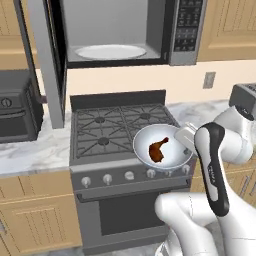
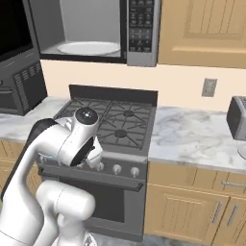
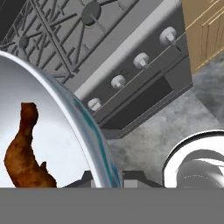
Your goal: Remove the peach from the bowl and place it on the small plate. Then place the bowl with only the chicken drumstick in the microwave, close the door, and press the start button to microwave the chicken drumstick.
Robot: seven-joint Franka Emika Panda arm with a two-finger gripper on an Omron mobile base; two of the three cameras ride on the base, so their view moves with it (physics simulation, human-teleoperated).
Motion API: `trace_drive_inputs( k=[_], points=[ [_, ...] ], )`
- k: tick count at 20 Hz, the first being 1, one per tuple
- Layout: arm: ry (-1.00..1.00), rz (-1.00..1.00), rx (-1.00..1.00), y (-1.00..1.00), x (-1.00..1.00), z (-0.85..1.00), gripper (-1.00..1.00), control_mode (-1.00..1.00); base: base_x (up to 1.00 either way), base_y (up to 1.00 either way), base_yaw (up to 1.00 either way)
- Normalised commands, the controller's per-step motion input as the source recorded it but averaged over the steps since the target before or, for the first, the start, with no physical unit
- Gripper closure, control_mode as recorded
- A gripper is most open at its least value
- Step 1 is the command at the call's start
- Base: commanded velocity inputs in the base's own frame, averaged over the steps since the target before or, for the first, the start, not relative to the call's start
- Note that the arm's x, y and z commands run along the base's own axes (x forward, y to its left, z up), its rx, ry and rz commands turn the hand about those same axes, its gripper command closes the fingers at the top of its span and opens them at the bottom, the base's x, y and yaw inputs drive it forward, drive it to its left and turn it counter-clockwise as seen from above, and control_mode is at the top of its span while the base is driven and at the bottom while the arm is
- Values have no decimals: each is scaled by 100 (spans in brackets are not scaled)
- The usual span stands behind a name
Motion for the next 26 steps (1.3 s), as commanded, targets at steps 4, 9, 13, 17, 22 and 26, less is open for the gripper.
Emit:
trace_drive_inputs(
  k=[4,9,13,17,22,26],
  points=[
    [0,0,0,0,0,0,100,100,60,16,0],
    [0,0,0,0,0,0,100,100,51,27,0],
    [0,0,0,0,0,0,100,100,48,46,0],
    [0,0,0,0,0,0,100,100,50,40,0],
    [0,0,0,0,0,0,100,100,49,8,0],
    [0,0,0,0,0,0,100,100,56,0,0]
  ],
)
